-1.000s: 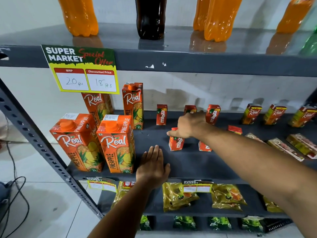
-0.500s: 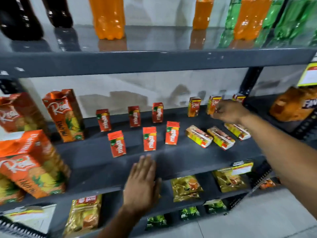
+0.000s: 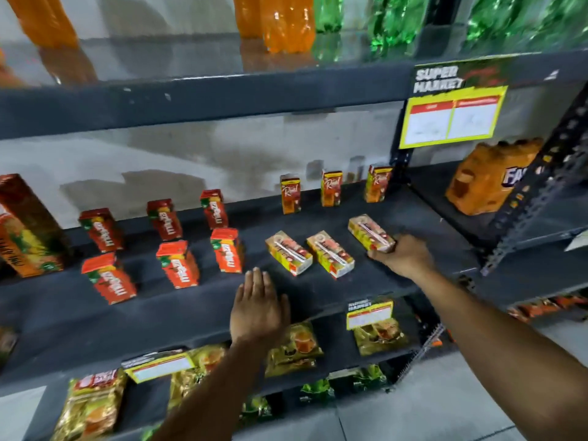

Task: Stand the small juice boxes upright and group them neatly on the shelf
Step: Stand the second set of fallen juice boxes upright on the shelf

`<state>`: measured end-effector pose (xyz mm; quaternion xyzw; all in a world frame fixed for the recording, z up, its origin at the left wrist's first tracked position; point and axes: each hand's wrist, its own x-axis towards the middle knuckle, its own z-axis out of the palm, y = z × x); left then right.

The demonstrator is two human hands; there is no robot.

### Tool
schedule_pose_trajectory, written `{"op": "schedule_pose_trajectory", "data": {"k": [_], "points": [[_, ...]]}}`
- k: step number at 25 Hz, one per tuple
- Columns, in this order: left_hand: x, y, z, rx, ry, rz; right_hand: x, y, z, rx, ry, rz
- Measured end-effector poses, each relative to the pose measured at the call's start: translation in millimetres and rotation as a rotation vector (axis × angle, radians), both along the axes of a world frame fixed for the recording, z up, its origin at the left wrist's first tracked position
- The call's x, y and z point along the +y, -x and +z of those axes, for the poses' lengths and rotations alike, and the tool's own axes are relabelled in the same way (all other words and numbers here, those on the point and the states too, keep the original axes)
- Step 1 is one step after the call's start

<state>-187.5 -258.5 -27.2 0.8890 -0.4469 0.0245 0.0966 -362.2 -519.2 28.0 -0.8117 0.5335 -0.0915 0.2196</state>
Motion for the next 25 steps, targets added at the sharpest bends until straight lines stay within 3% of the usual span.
{"op": "schedule_pose_trajectory", "data": {"k": [4,6,8,12,16,18,21,25], "points": [[-4.8,-0.3,3.4,0.020,-0.057,0.015,-16.6,7.0,7.1,-0.126,0.064,0.009],[-4.1,-0.2,3.4,0.022,-0.077,0.012,-35.1,6.9,27.5,-0.184,0.113,0.121],[-3.4,0.7,2.6,0.030,-0.079,0.015,-56.1,3.0,54.1,-0.057,0.264,0.401],[-3.7,0.8,1.7,0.031,-0.061,0.029,-72.0,-16.4,94.5,0.380,0.631,0.912],[-4.2,3.3,3.4,0.024,-0.070,0.027,-71.2,-36.5,110.7,0.649,0.751,1.188],[-3.7,4.7,4.7,0.021,-0.064,0.034,-74.7,-40.7,110.2,0.686,0.892,1.243],[-3.5,5.5,5.8,0.014,-0.059,0.041,-82.9,-40.7,110.5,0.756,0.936,1.265],[-4.0,5.7,6.5,0.005,-0.064,0.039,-86.6,-40.3,112.4,0.630,0.794,1.232]]}}
